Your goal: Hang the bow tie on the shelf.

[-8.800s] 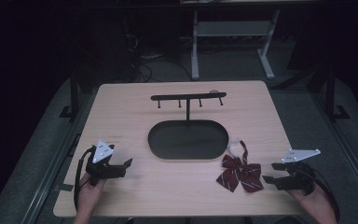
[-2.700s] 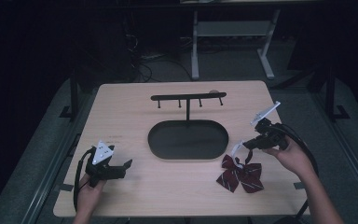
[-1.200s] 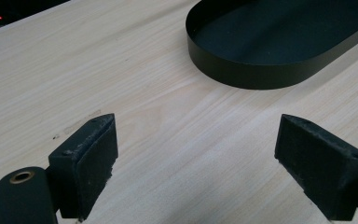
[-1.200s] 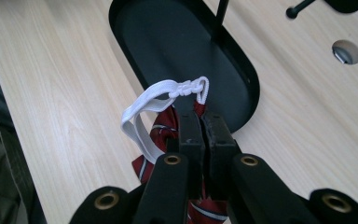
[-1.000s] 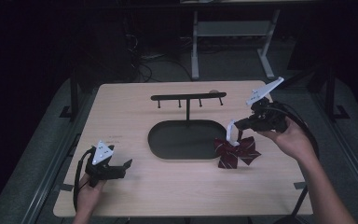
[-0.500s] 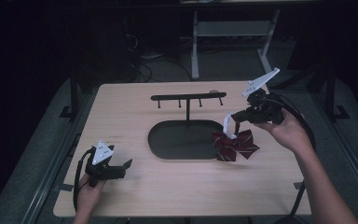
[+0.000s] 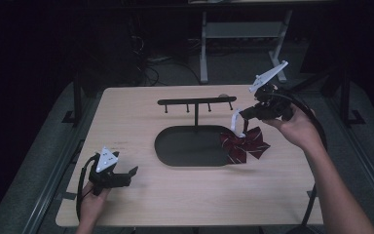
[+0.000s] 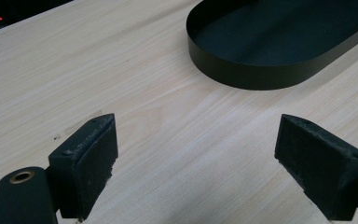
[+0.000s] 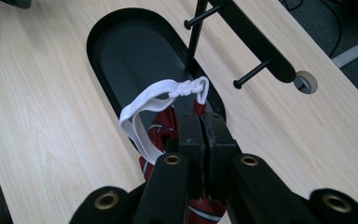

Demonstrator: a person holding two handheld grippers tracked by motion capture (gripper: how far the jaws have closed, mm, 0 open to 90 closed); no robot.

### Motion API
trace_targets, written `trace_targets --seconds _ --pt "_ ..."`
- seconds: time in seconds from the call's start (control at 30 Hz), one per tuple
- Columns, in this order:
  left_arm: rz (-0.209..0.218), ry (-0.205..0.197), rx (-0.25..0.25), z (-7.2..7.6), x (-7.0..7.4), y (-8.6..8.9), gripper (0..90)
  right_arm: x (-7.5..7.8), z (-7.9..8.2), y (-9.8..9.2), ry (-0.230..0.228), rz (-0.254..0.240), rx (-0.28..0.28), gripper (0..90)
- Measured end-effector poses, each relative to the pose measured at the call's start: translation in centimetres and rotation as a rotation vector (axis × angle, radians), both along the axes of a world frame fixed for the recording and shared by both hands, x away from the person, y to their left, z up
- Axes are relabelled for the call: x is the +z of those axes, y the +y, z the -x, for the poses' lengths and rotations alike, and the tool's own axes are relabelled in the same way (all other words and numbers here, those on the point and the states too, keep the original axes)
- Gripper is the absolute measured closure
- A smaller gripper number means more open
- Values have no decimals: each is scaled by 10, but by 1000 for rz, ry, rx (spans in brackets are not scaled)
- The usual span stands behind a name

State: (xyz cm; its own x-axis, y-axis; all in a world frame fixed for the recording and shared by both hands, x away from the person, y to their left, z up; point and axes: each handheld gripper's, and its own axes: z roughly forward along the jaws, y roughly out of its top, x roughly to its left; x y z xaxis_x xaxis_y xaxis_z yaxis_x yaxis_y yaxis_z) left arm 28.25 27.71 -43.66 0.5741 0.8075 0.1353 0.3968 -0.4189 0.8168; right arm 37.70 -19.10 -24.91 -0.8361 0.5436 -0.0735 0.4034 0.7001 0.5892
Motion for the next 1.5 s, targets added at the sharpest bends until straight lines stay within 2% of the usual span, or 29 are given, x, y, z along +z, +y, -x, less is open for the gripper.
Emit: trace_targets --seconds 0.63,1.03,1.5 --pt "-1 0 -1 0 1 0 131 9 -23 9 -2 12 -36 877" --pt "1 -4 -3 0 1 0 131 -2 -46 18 25 38 -89 877" --pt "-1 6 -4 -1 0 0 131 -20 -66 21 70 66 -117 872"
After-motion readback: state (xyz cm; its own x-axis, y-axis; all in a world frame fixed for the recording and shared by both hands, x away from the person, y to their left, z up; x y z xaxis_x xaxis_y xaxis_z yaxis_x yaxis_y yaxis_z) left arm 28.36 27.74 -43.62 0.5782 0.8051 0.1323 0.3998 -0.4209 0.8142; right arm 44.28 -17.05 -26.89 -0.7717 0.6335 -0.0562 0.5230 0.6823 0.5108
